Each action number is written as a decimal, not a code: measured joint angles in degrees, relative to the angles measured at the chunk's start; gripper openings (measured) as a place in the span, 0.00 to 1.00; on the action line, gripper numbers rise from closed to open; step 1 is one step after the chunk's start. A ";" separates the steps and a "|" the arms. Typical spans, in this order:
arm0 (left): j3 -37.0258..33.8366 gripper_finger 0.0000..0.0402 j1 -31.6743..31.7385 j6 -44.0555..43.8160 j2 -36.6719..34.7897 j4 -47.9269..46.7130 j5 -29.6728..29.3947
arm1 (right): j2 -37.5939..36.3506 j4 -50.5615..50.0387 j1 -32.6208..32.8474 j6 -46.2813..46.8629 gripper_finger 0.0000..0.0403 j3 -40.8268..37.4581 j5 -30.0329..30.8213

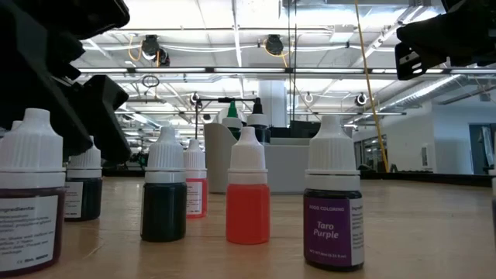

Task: Pick & Place food coloring
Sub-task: Put the red food coloring bottle into the gray bin

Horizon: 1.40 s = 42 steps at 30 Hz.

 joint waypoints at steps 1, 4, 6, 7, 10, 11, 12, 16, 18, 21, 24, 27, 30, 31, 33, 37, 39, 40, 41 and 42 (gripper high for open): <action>0.00 0.60 0.00 0.00 0.00 -0.01 0.02 | 0.00 0.00 0.00 -0.11 0.00 0.00 0.00; 0.00 0.60 0.15 -0.15 0.00 -0.43 0.95 | 0.00 0.00 0.00 -0.33 0.00 0.00 0.00; 0.00 0.60 0.23 0.22 0.00 -0.49 1.37 | 0.00 0.00 0.00 -0.21 0.00 0.00 0.00; 0.00 0.60 0.18 0.27 0.00 -0.47 1.35 | 0.00 0.00 0.01 0.02 0.00 0.00 0.00; 0.00 0.60 0.56 0.14 0.00 -0.49 1.61 | 0.00 0.02 0.00 0.13 0.00 0.00 0.00; 0.00 0.60 0.67 -0.11 0.00 -0.50 1.60 | 0.00 0.01 0.01 0.15 0.00 0.00 0.00; 0.00 0.60 0.74 -0.44 0.00 -0.60 1.55 | 0.00 0.03 0.00 0.15 0.00 0.00 0.00; -0.02 0.60 0.60 -1.07 0.00 -1.70 1.45 | 0.00 0.80 0.02 0.70 0.00 0.00 0.00; -0.02 0.59 0.63 -1.55 0.00 -1.86 1.47 | -0.02 0.94 0.00 1.42 0.00 0.00 0.00; -0.02 0.59 0.69 -2.57 0.00 -1.86 1.37 | 0.00 0.94 0.02 1.46 0.00 0.00 -0.02; -0.02 0.59 0.64 -3.02 0.00 -1.78 1.37 | 0.00 0.92 0.02 1.45 0.00 0.00 -0.02; -0.02 0.59 0.60 -3.00 0.00 -1.78 1.39 | 0.00 0.92 0.02 1.46 0.00 0.00 -0.02; -0.02 0.59 0.60 -2.73 0.00 -1.81 1.39 | 0.00 0.92 0.02 1.46 0.00 0.00 -0.02; -0.02 0.59 0.60 -2.74 0.00 -1.86 1.39 | 0.00 0.91 0.02 1.46 0.00 0.00 -0.02; -0.02 0.59 0.60 -3.39 0.00 -1.91 1.39 | 0.00 0.91 0.02 1.46 0.00 0.00 -0.02; -0.02 0.59 0.51 -4.56 0.00 -1.92 1.43 | 0.00 0.92 0.02 1.46 0.00 0.00 -0.02; -0.02 0.59 0.38 -4.47 0.00 -1.93 1.43 | 0.00 0.90 0.02 1.46 0.00 0.00 -0.02; -0.02 0.59 0.31 -4.32 0.00 -1.97 1.43 | 0.00 0.90 0.02 1.46 0.00 0.00 -0.02; -0.02 0.59 0.22 -4.22 0.00 -2.03 1.44 | 0.00 0.90 0.02 1.46 0.00 0.00 -0.02; -0.02 0.59 0.21 -4.20 0.00 -2.15 1.45 | 0.00 0.90 0.02 1.46 0.00 0.00 -0.02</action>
